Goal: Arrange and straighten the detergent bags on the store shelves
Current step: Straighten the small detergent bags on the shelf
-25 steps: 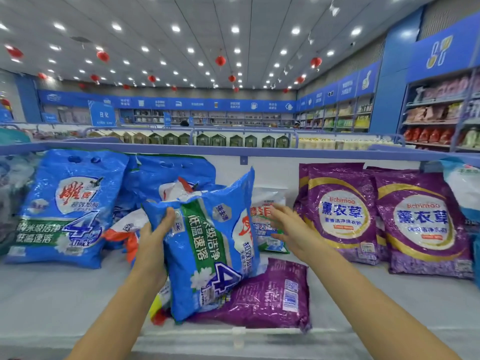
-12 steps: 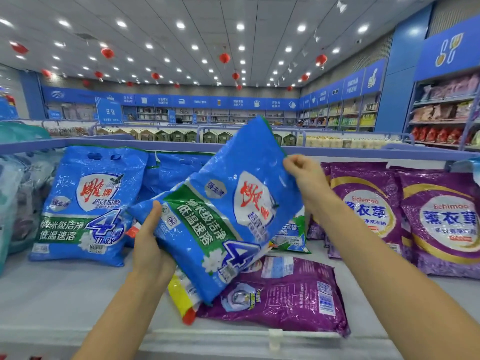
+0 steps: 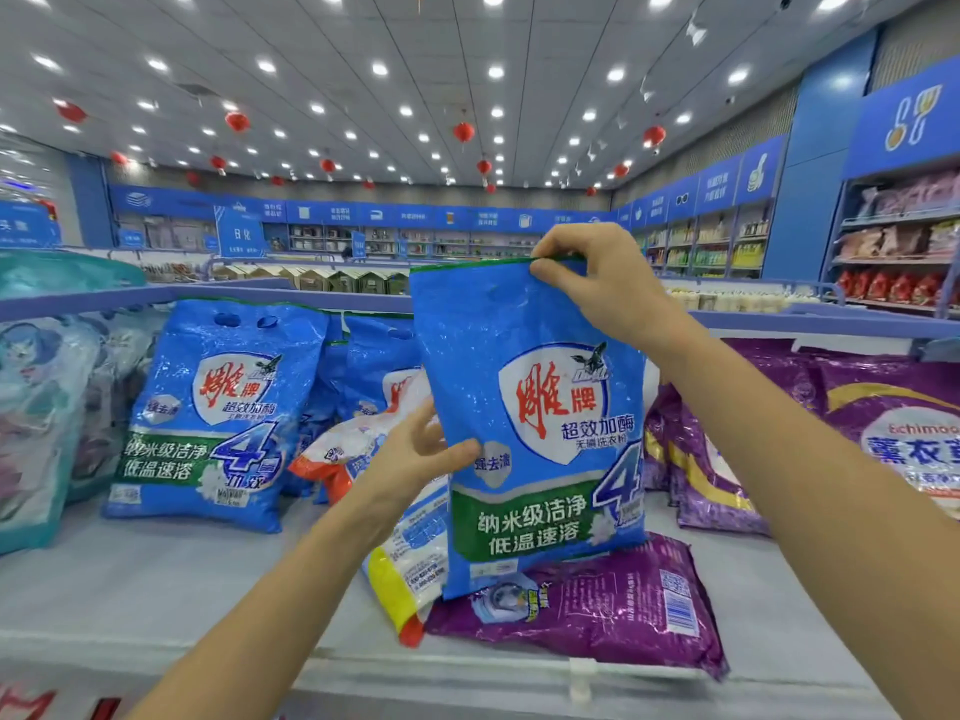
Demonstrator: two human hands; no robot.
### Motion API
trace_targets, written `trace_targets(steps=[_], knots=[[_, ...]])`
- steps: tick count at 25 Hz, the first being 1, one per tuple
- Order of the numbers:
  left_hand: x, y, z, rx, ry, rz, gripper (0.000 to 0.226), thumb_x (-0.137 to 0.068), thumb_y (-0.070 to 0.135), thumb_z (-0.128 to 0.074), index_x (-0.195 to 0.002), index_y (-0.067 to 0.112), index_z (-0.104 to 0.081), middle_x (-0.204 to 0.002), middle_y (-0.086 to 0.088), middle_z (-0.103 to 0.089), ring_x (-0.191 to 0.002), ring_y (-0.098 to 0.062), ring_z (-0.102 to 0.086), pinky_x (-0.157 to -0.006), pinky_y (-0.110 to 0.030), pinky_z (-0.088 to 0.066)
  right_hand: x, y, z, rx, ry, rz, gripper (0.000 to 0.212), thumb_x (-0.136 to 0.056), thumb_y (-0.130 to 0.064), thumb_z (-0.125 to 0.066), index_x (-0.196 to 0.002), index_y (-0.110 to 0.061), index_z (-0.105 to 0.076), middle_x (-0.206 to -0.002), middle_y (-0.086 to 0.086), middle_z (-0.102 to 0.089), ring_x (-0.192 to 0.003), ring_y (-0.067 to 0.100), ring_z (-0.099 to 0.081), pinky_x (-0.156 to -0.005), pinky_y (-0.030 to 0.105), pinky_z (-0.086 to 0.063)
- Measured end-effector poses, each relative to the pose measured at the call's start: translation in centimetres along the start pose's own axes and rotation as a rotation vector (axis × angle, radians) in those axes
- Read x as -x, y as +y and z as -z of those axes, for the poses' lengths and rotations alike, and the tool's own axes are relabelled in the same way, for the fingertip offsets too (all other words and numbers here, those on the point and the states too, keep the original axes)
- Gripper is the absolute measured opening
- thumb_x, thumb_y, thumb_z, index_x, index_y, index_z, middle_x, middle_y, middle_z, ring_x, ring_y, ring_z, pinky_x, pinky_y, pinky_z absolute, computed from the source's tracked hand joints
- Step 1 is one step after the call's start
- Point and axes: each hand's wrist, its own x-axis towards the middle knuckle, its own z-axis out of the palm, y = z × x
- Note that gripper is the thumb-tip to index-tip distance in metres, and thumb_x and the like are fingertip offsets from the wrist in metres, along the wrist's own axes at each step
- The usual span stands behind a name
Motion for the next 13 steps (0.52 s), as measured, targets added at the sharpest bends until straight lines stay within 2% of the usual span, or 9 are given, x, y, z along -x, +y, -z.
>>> trace_targets(steps=[2,4,6,7,9,10,11,13], knots=[[-0.5,0.0,-1.6,0.053,-0.058,0.016,0.081,-0.039,0.058,-0.084,-0.108,0.025,-0.059,-0.100,0.014,-0.072,-0.099,-0.011,-0.067,-0.079,-0.026,-0.052,0.5,-0.1,-0.1,0.061,0.033,0.003,0.011,-0.089,-0.015,-0.060,-0.088,-0.006,-0.067,-0.080,-0.005,-0.059,-0.079,0.011,-0.049,-0.077,0.013,-0.038],[0.0,0.1,-2.5,0.207,-0.069,0.007,0.090,-0.025,0.068,-0.082,-0.101,0.026,-0.059,-0.091,0.016,-0.073,-0.087,-0.005,-0.069,-0.073,-0.023,-0.053,1.0,-0.1,-0.7,0.171,0.082,0.035,0.012,-0.087,-0.020,-0.062,-0.087,-0.009,-0.068,-0.079,-0.004,-0.062,-0.080,0.013,-0.044,-0.080,0.028,-0.035],[0.4,0.1,-3.0,0.314,-0.034,0.009,0.081,-0.030,0.063,-0.084,-0.099,0.026,-0.058,-0.085,0.016,-0.073,-0.078,-0.002,-0.069,-0.063,-0.019,-0.054,1.7,0.1,-1.0,0.219,0.161,0.080,0.015,-0.084,-0.026,-0.063,-0.089,-0.013,-0.069,-0.083,-0.003,-0.064,-0.082,0.014,-0.042,-0.079,0.033,-0.033],[0.6,0.2,-3.2,0.343,-0.006,0.021,0.064,-0.047,0.054,-0.083,-0.098,0.026,-0.058,-0.086,0.014,-0.074,-0.076,-0.004,-0.070,-0.061,-0.019,-0.055,2.2,0.4,-1.0,0.201,0.212,0.071,0.018,-0.083,-0.028,-0.062,-0.094,-0.015,-0.067,-0.090,-0.003,-0.064,-0.087,0.015,-0.043,-0.081,0.033,-0.033],[0.4,-0.2,-3.5,0.442,0.093,0.078,0.015,-0.083,0.033,-0.064,-0.095,0.026,-0.059,-0.085,0.012,-0.074,-0.070,-0.004,-0.070,-0.061,-0.023,-0.056,3.8,1.6,-0.7,0.018,0.319,-0.065,0.030,-0.084,-0.034,-0.059,-0.110,-0.020,-0.058,-0.105,-0.006,-0.056,-0.098,0.014,-0.045,-0.088,0.028,-0.034],[0.3,-0.4,-3.5,0.482,0.164,0.116,0.008,-0.090,0.029,-0.053,-0.094,0.026,-0.059,-0.081,0.014,-0.073,-0.069,-0.004,-0.070,-0.065,-0.025,-0.056,5.1,2.4,-0.6,-0.147,0.329,-0.186,0.037,-0.084,-0.038,-0.060,-0.116,-0.022,-0.051,-0.110,-0.005,-0.052,-0.101,0.013,-0.046,-0.089,0.025,-0.035],[0.2,-0.5,-3.4,0.506,0.207,0.136,0.013,-0.092,0.031,-0.048,-0.095,0.027,-0.060,-0.081,0.014,-0.073,-0.073,-0.005,-0.069,-0.071,-0.029,-0.054,6.5,3.1,-0.6,-0.333,0.275,-0.330,0.047,-0.082,-0.044,-0.062,-0.121,-0.023,-0.045,-0.113,-0.002,-0.051,-0.101,0.012,-0.048,-0.090,0.026,-0.037],[-0.1,-0.9,-3.4,0.524,0.264,0.139,0.020,-0.091,0.037,-0.046,-0.101,0.028,-0.061,-0.092,0.010,-0.072,-0.087,-0.011,-0.068,-0.082,-0.036,-0.053,9.8,4.8,-1.6,-0.538,-0.013,-0.615,0.065,-0.076,-0.053,-0.054,-0.131,-0.024,-0.035,-0.125,0.003,-0.051,-0.106,0.015,-0.051,-0.099,0.037,-0.039]])
